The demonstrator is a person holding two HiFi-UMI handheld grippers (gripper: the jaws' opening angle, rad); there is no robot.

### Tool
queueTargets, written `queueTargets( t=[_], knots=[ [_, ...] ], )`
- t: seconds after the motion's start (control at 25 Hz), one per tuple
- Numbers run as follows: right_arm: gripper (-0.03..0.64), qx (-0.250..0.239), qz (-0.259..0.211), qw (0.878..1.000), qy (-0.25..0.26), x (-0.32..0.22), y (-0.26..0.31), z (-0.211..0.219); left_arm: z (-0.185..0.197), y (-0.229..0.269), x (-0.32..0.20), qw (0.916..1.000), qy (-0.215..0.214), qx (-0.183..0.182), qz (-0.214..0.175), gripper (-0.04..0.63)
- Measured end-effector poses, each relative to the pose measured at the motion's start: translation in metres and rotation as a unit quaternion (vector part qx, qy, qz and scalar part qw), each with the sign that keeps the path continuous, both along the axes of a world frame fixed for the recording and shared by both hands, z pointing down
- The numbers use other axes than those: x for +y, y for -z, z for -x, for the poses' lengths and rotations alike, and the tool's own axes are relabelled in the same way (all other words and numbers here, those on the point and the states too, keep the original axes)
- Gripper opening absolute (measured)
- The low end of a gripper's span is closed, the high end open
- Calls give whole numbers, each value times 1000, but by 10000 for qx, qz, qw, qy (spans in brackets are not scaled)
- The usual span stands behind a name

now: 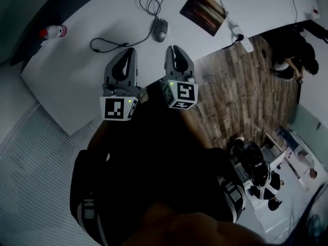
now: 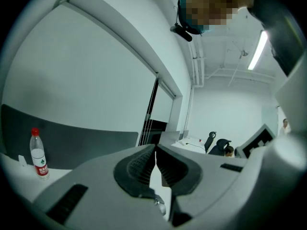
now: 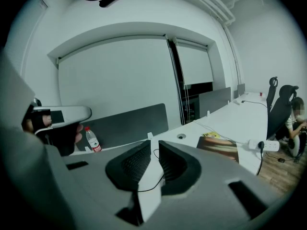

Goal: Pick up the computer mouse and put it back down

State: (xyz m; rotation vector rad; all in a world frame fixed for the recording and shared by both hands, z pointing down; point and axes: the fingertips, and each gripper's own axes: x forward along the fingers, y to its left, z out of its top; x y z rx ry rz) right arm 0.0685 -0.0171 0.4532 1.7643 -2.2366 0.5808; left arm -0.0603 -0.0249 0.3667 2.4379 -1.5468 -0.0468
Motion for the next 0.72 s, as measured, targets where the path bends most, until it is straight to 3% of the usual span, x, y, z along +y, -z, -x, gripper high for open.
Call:
queueTargets(
  t=[0.72],
  knots=[
    [110, 282, 805, 9963, 103, -46, -93, -10, -8, -31, -41, 9996, 130, 11, 233, 6]
  ],
)
